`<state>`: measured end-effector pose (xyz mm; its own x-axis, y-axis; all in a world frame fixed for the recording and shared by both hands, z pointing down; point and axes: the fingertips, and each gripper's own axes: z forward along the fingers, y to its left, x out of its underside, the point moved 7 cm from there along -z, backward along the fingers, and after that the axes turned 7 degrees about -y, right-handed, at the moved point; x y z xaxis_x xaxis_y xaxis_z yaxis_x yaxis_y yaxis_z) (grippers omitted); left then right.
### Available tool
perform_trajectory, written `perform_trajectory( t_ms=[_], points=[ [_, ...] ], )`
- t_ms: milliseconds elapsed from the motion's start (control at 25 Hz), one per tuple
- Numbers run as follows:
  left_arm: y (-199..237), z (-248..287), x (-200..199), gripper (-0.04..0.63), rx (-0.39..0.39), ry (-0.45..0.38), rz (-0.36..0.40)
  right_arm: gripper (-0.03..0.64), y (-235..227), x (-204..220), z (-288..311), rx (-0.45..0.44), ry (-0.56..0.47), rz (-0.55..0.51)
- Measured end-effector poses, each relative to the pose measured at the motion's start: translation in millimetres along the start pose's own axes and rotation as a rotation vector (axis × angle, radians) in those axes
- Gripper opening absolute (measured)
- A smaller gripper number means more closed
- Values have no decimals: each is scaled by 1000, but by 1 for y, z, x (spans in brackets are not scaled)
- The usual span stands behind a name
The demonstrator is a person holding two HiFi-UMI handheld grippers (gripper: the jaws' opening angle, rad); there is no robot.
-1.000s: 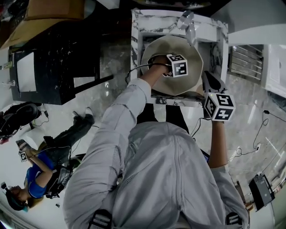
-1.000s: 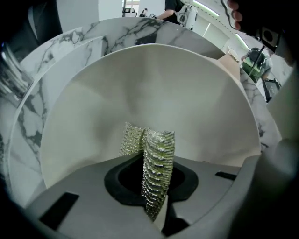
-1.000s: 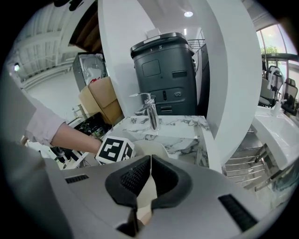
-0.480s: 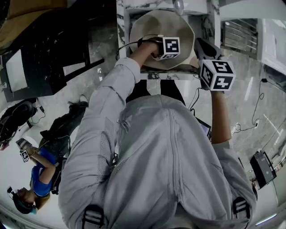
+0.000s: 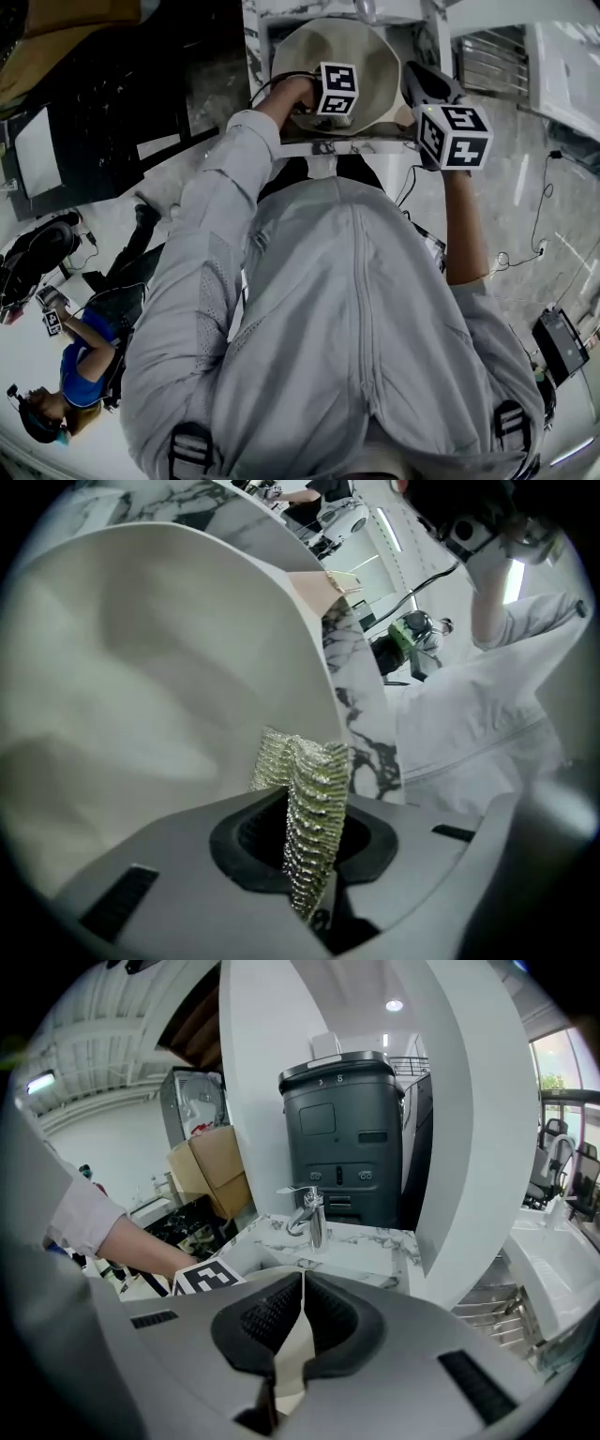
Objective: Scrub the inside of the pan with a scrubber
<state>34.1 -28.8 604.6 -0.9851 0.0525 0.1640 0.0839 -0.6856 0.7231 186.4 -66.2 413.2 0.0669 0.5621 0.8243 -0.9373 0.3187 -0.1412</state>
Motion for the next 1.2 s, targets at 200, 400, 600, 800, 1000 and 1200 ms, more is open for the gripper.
perform_trajectory(
  t_ms=[200,400,600,800,1000,1200],
  points=[
    [-28,-27,9,66,75,-51,31,37,14,-13,-11,11,-26,-14],
    [-52,-64,21,66,38,-165,58,37,27,-22,-21,18,-49,-36],
    [-71,-112,25,66,-161,-388,88,37,34,-36,-34,39,-98,-52],
    [-93,-160,36,66,-408,-654,74,37,45,-56,-46,56,-156,-79],
    [-123,-196,53,66,-609,-855,91,37,54,-72,-57,64,-203,-104],
    [-149,-240,63,66,-950,-1042,100,37,61,-89,-66,74,-258,-137]
  ],
)
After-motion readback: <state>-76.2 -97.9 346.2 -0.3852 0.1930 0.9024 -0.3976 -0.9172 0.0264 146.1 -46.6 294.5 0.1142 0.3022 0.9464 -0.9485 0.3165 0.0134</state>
